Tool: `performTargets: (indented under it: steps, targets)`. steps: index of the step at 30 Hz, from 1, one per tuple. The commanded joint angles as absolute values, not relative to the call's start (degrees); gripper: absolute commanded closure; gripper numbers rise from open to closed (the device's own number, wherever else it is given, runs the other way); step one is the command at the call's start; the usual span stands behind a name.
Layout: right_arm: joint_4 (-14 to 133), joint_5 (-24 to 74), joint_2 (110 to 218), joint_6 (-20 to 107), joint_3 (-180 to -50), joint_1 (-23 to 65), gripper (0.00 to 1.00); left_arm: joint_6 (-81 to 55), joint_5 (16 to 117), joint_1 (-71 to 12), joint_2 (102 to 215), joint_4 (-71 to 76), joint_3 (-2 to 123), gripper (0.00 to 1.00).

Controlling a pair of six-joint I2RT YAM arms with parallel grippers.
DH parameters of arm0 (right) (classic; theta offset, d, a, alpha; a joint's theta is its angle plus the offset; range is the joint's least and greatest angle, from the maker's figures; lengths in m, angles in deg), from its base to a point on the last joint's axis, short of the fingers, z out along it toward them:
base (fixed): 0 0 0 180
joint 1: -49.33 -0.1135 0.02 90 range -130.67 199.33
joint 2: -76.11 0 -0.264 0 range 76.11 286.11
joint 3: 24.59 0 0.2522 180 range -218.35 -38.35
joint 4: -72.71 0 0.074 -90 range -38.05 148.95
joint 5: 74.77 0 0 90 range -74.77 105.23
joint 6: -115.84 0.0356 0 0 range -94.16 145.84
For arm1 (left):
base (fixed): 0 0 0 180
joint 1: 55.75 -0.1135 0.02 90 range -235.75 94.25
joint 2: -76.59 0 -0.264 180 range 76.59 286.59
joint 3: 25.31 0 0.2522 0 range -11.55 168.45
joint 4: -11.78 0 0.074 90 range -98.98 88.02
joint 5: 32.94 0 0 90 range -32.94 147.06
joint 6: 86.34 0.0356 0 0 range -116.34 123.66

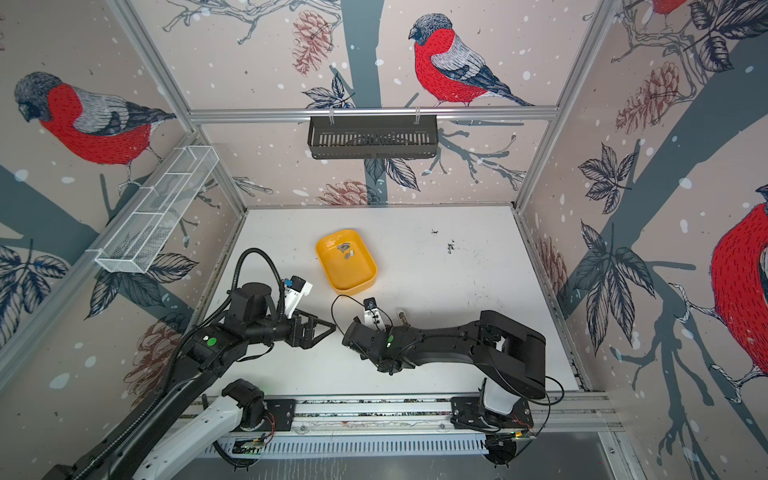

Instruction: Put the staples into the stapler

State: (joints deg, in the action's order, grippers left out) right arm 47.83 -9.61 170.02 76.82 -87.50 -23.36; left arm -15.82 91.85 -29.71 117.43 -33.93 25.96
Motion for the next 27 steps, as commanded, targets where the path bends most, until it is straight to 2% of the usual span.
performTargets:
  steps: [1,17,21,27]
  targets:
    - [46.2,-11.0,170.3,77.4,-87.8,-23.6,0.91,-15.1,93.1,-29.8,117.3,-32.9,25.9,0.01]
    - [44.1,-11.3,171.2,77.8,-88.2,-24.3,0.91,-15.1,93.1,-29.8,117.1,-32.9,25.9,0.01]
    - [42.9,-12.0,171.2,78.2,-88.4,-24.8,0.89,-15.1,93.1,-29.7,117.1,-32.8,25.9,0.01]
    - [42.1,-12.5,171.4,78.6,-88.6,-25.3,0.81,-15.2,93.2,-29.8,117.1,-32.8,25.9,0.01]
